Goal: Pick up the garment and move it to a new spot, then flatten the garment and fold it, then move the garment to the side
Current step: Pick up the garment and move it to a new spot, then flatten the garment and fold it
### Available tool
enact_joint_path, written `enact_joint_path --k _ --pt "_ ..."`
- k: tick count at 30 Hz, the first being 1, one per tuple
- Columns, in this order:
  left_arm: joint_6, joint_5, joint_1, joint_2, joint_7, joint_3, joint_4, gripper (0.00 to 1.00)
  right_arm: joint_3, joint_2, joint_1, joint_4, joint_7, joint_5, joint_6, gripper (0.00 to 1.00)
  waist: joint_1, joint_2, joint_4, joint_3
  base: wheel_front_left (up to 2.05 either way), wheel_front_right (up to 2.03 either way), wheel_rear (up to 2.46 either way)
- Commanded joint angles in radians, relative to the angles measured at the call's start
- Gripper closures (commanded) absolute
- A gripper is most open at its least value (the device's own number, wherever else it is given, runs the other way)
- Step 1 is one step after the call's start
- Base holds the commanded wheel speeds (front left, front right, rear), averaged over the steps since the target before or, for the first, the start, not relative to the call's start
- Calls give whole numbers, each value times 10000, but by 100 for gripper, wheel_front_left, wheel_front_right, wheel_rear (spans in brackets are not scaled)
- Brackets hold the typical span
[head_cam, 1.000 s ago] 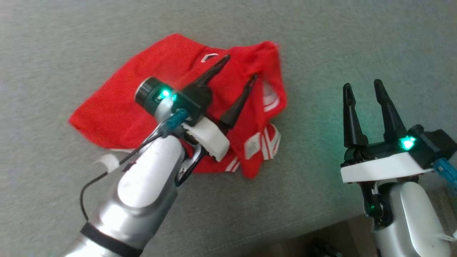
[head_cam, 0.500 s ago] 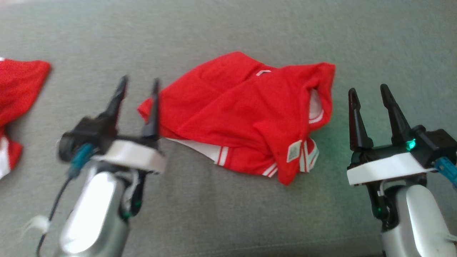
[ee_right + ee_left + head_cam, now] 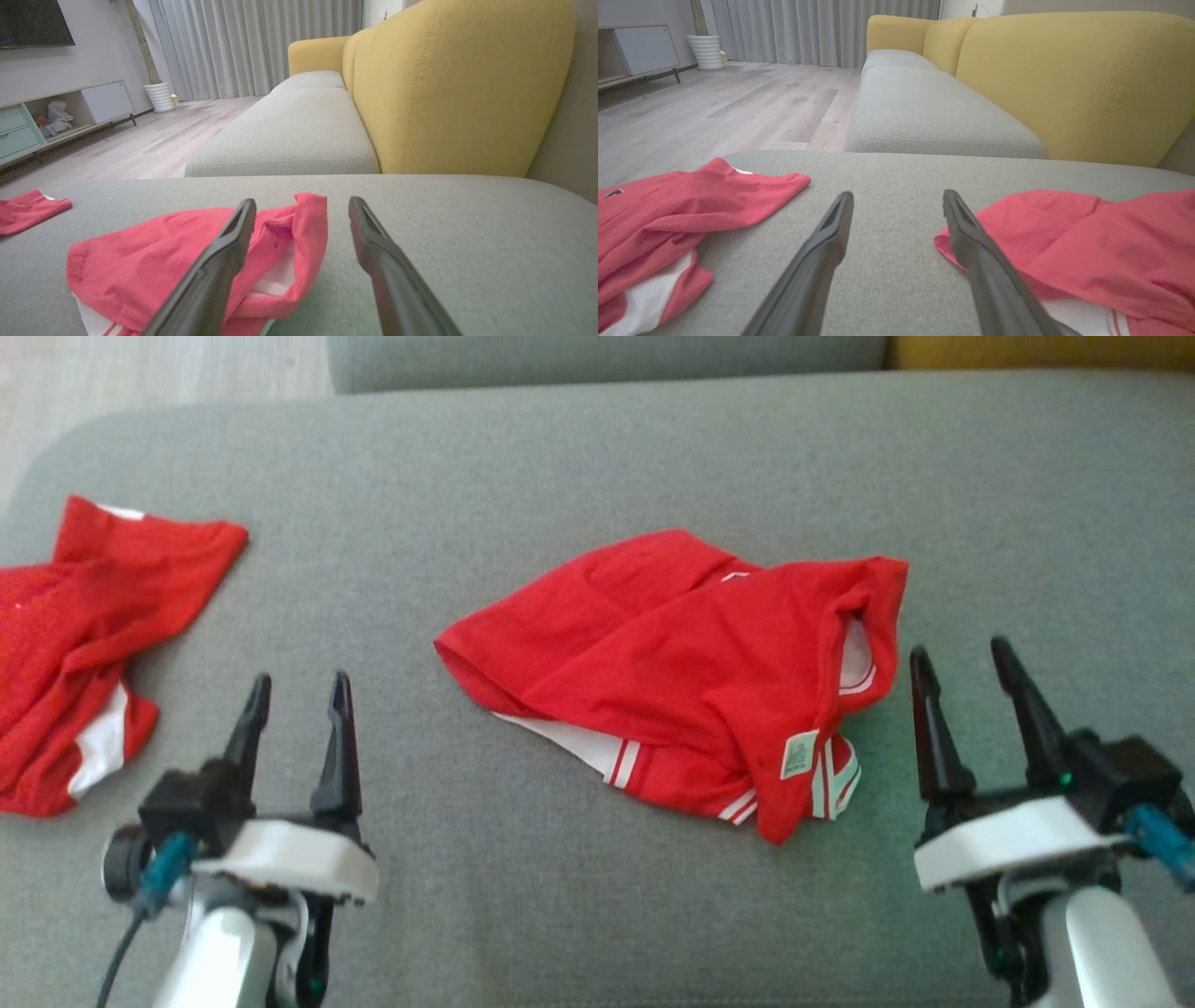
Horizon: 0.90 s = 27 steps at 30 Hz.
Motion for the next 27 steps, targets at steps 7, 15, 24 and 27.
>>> enact_joint_path --k 7,15,24,27 --pt "152 59 678 245 -112 318 -392 0 215 -35 608 -428 123 289 75 0 1 0 -188 -722 0 0 0" --pt "179 37 1266 454 59 228 -589 0 209 -35 1015 -554 242 433 75 0 1 0 -248 -1086 0 0 0" --pt "200 -42 1346 562 160 205 -850 0 173 -35 1136 -770 375 378 75 0 1 0 -289 -1059 0 0 0" --pt "215 -37 1314 586 169 201 -859 0 164 -35 1136 -780 389 365 75 0 1 0 -291 -1047 0 0 0"
